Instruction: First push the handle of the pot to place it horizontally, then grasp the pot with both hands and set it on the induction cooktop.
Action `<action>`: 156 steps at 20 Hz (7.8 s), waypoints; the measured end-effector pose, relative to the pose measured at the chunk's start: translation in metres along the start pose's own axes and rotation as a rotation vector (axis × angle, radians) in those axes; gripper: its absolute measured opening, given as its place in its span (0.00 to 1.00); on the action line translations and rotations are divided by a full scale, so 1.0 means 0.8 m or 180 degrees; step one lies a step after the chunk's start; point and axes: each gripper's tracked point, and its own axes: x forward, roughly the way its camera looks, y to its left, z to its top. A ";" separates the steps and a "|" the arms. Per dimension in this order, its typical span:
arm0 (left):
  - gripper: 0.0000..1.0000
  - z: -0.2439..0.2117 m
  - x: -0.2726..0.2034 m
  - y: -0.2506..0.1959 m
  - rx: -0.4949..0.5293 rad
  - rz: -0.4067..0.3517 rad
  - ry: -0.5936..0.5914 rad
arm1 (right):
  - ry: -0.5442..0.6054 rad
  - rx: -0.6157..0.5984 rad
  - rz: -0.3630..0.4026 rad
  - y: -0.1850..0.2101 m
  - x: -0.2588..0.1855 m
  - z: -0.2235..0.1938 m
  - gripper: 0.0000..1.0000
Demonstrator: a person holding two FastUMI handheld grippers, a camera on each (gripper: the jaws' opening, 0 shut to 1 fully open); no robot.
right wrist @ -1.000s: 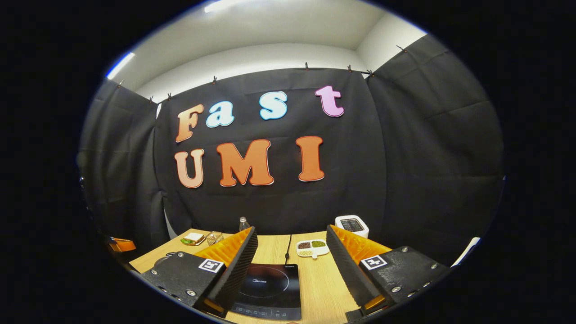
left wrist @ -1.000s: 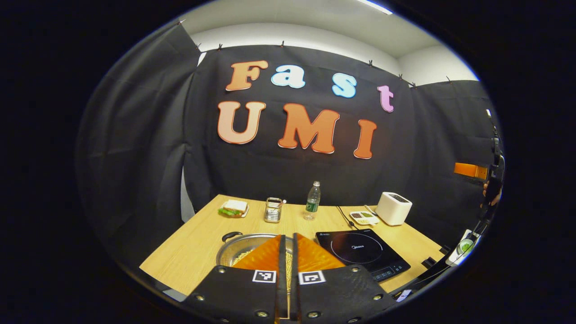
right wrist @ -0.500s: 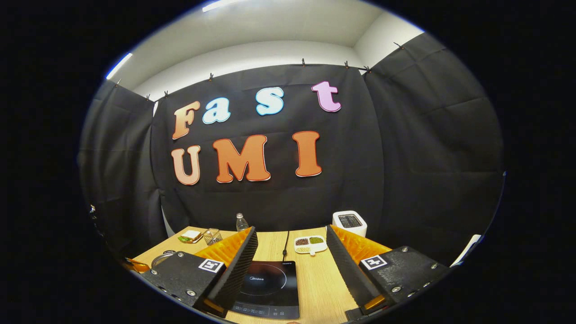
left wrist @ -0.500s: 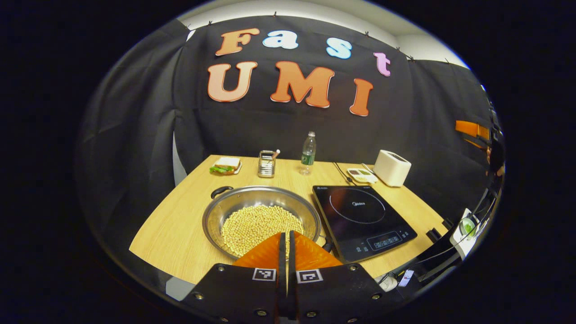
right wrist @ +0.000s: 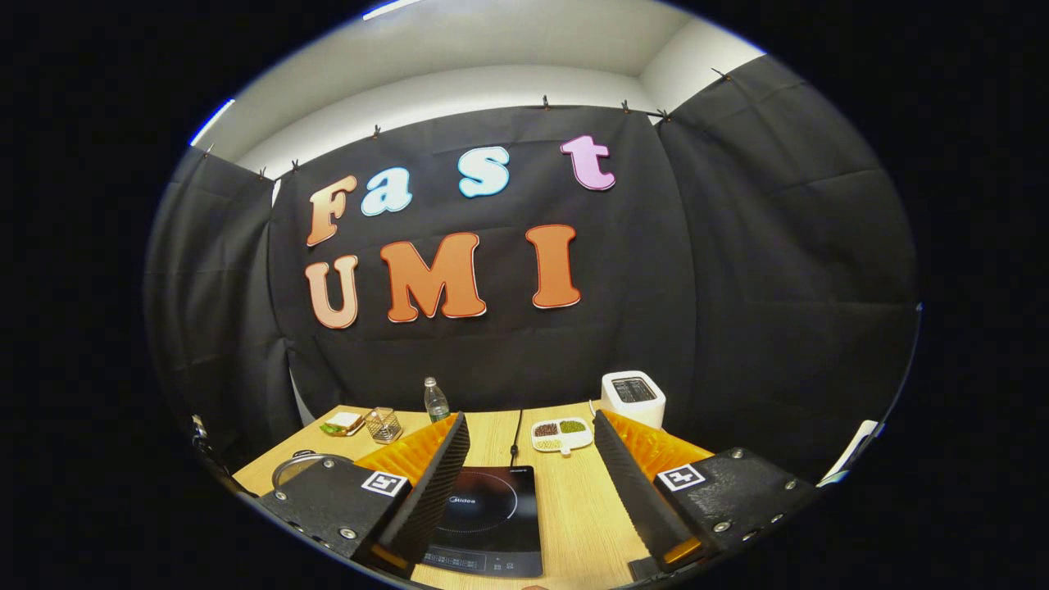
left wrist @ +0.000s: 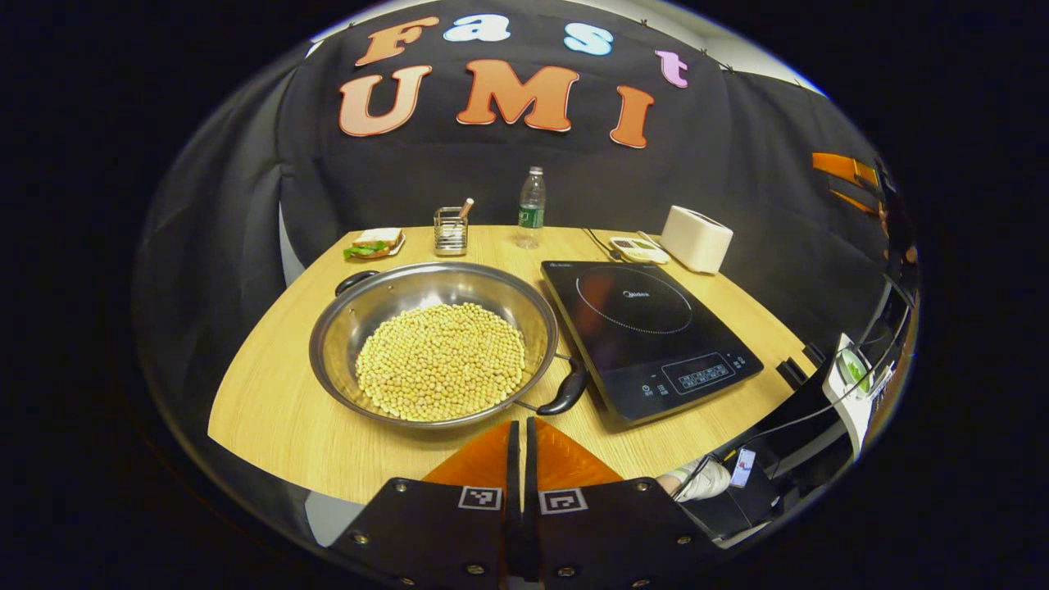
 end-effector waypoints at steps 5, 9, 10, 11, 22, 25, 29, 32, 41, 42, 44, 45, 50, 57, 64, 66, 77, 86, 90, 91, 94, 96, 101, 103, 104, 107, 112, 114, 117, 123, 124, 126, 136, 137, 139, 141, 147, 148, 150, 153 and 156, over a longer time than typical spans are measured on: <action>0.02 -0.027 0.027 0.002 0.0013 -0.0021 0.0227 | 0.0009 -0.0057 -0.0026 -0.007 0.000 -0.003 0.95; 0.02 -0.036 0.043 0.004 0.0011 -0.0036 0.0341 | 0.0036 -0.0086 -0.0057 -0.014 0.008 -0.006 0.95; 0.02 -0.039 0.049 0.002 0.0010 -0.0069 0.0373 | 0.0039 -0.0083 -0.0058 -0.015 0.009 -0.007 1.00; 0.02 -0.039 0.054 -0.001 0.0013 -0.0104 0.0396 | 0.0046 -0.0075 -0.0063 -0.016 0.011 -0.008 1.00; 0.02 -0.027 0.092 -0.025 0.0180 -0.0317 0.0496 | 0.0105 0.0026 -0.0150 -0.044 0.027 -0.023 0.95; 0.02 -0.024 0.101 -0.031 0.0139 -0.0364 0.0503 | 0.0112 0.0035 -0.0166 -0.049 0.030 -0.025 0.95; 0.02 -0.020 0.114 -0.035 0.0116 -0.0371 0.0532 | 0.0124 0.0024 -0.0176 -0.055 0.033 -0.028 0.95; 0.02 -0.012 0.125 -0.042 0.0100 -0.0406 0.0517 | 0.0109 0.0033 -0.0181 -0.060 0.038 -0.031 0.95; 0.00 0.020 0.163 -0.044 0.0059 -0.0460 0.0432 | 0.0189 0.0018 -0.0247 -0.073 0.054 -0.051 0.95; 0.02 0.023 0.166 -0.042 0.0058 -0.0457 0.0423 | 0.0197 0.0017 -0.0251 -0.074 0.054 -0.051 0.95; 0.02 0.026 0.169 -0.041 0.0049 -0.0457 0.0412 | 0.0205 0.0015 -0.0256 -0.074 0.056 -0.053 0.95; 0.02 0.030 0.173 -0.040 0.0048 -0.0461 0.0399 | 0.0203 0.0011 -0.0253 -0.073 0.057 -0.054 0.95; 0.03 0.039 0.188 -0.042 -0.0001 -0.0493 0.0389 | 0.0202 -0.0012 -0.0241 -0.067 0.056 -0.054 0.95; 0.02 0.052 0.207 -0.045 -0.0011 -0.0508 0.0358 | 0.0217 -0.0002 -0.0251 -0.061 0.060 -0.059 0.95; 0.01 0.073 0.225 -0.046 -0.0029 -0.0597 0.0297 | 0.0307 0.0044 -0.0321 -0.057 0.066 -0.075 0.95; 0.01 0.086 0.226 -0.046 0.0002 -0.0625 0.0205 | 0.0327 0.0056 -0.0349 -0.054 0.065 -0.080 0.95; 0.03 0.163 0.145 0.070 0.0044 -0.0293 -0.0683 | 0.0394 0.0179 -0.0263 0.080 0.078 -0.130 0.95; 0.78 0.149 0.112 0.264 -0.0075 0.0375 -0.0812 | 0.0824 0.0037 -0.0014 0.271 0.122 -0.249 0.95; 0.78 0.136 0.130 0.298 -0.0238 0.0274 -0.0777 | 0.1077 -0.0123 -0.0079 0.313 0.144 -0.308 0.96; 0.78 0.133 0.138 0.303 -0.0272 0.0224 -0.0749 | 0.1130 -0.0149 -0.0114 0.319 0.150 -0.319 0.96; 0.78 0.121 0.166 0.321 -0.0229 0.0266 -0.0595 | 0.1291 -0.0171 -0.0137 0.340 0.162 -0.347 0.96; 0.79 0.127 0.174 0.334 -0.0205 0.0314 -0.0602 | 0.1378 -0.0210 -0.0117 0.353 0.167 -0.363 0.96; 0.78 0.116 0.184 0.340 -0.0262 0.0238 -0.0538 | 0.1585 -0.0317 -0.0107 0.365 0.178 -0.396 0.96; 0.77 0.101 0.191 0.340 -0.0316 0.0180 -0.0409 | 0.1610 -0.0334 -0.0112 0.369 0.185 -0.404 0.96; 0.78 0.097 0.197 0.342 -0.0312 0.0187 -0.0360 | 0.1617 -0.0339 -0.0129 0.369 0.185 -0.405 0.96; 0.78 0.089 0.215 0.343 -0.0403 0.0160 -0.0273 | 0.1685 -0.0318 -0.0125 0.372 0.186 -0.413 0.96; 0.61 0.086 0.218 0.344 -0.0761 0.0075 -0.0222 | 0.1712 -0.0314 -0.0130 0.370 0.186 -0.416 0.67; 0.55 0.081 0.217 0.342 -0.0804 0.0138 -0.0181 | 0.1711 -0.0271 -0.0122 0.373 0.185 -0.415 0.62; 0.51 0.077 0.211 0.338 -0.0732 0.0307 -0.0144 | 0.1812 -0.0115 -0.0073 0.373 0.184 -0.415 0.52; 0.51 0.088 0.169 0.322 -0.0700 0.0408 -0.0239 | 0.1692 -0.0013 0.0027 0.366 0.168 -0.379 0.49; 0.51 0.094 0.160 0.317 -0.0686 0.0420 -0.0257 | 0.1670 0.0000 0.0051 0.363 0.166 -0.372 0.50; 0.51 0.107 0.145 0.303 -0.0644 0.0440 -0.0312 | 0.1611 0.0015 0.0075 0.352 0.163 -0.355 0.49; 0.51 0.158 0.133 0.192 -0.0475 0.0354 -0.0485 | 0.1320 0.0088 0.0012 0.249 0.148 -0.288 0.49; 0.51 0.160 0.135 0.181 -0.0465 0.0344 -0.0479 | 0.1315 0.0100 -0.0004 0.235 0.147 -0.287 0.49; 0.51 0.161 0.142 0.154 -0.0464 0.0310 -0.0459 | 0.1309 0.0119 -0.0043 0.210 0.143 -0.282 0.49; 0.51 0.163 0.149 0.129 -0.0426 0.0278 -0.0453 | 0.1309 0.0142 -0.0087 0.183 0.142 -0.280 0.49; 0.51 0.168 0.168 0.068 -0.0337 0.0198 -0.0392 | 0.1279 0.0221 -0.0180 0.120 0.136 -0.271 0.49; 0.51 0.169 0.172 0.058 -0.0325 0.0182 -0.0385 | 0.1270 0.0242 -0.0199 0.110 0.135 -0.269 0.49; 0.51 0.169 0.178 0.041 -0.0287 0.0154 -0.0371 | 0.1266 0.0275 -0.0235 0.091 0.134 -0.271 0.49; 0.51 0.169 0.185 0.018 -0.0240 0.0118 -0.0340 | 0.1265 0.0315 -0.0279 0.067 0.133 -0.272 0.49; 0.51 0.166 0.199 0.002 -0.0223 0.0079 -0.0322 | 0.1278 0.0336 -0.0319 0.046 0.130 -0.276 0.49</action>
